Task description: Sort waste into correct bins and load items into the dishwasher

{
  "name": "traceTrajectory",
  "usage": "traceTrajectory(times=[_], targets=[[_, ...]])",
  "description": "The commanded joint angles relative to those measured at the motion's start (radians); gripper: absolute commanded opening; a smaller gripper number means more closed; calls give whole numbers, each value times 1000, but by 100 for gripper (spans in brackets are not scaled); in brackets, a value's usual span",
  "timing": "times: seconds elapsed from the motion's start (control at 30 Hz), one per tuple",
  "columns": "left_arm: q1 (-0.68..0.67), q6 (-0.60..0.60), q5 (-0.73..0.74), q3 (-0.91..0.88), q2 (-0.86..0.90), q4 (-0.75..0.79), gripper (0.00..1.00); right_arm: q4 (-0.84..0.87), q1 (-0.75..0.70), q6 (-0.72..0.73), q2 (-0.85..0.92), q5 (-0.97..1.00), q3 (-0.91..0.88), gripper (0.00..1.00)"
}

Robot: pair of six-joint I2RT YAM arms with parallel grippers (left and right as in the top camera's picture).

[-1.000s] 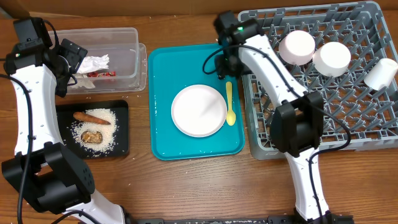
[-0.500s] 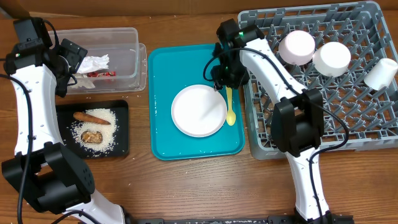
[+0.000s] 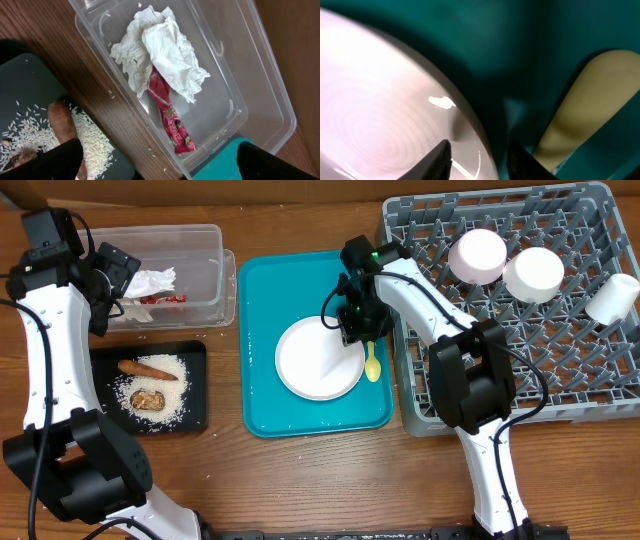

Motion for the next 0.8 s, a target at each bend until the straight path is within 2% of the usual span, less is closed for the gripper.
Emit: traceTrajectory(times=[0.0, 0.13, 0.4, 0.63, 0.77], targets=[[-3, -9, -3, 9, 2, 1, 100, 8, 19, 26, 1, -6, 2, 25], [-3, -9, -3, 9, 2, 1, 100, 4, 23, 51, 1, -6, 33, 4], [-3, -9, -3, 9, 2, 1, 100, -55, 16, 77, -3, -59, 138, 4], [-3, -9, -3, 9, 2, 1, 100, -210, -47, 77, -64, -50, 460, 4], [-3, -9, -3, 9, 2, 1, 100, -304, -133, 140, -95, 126, 647, 4]])
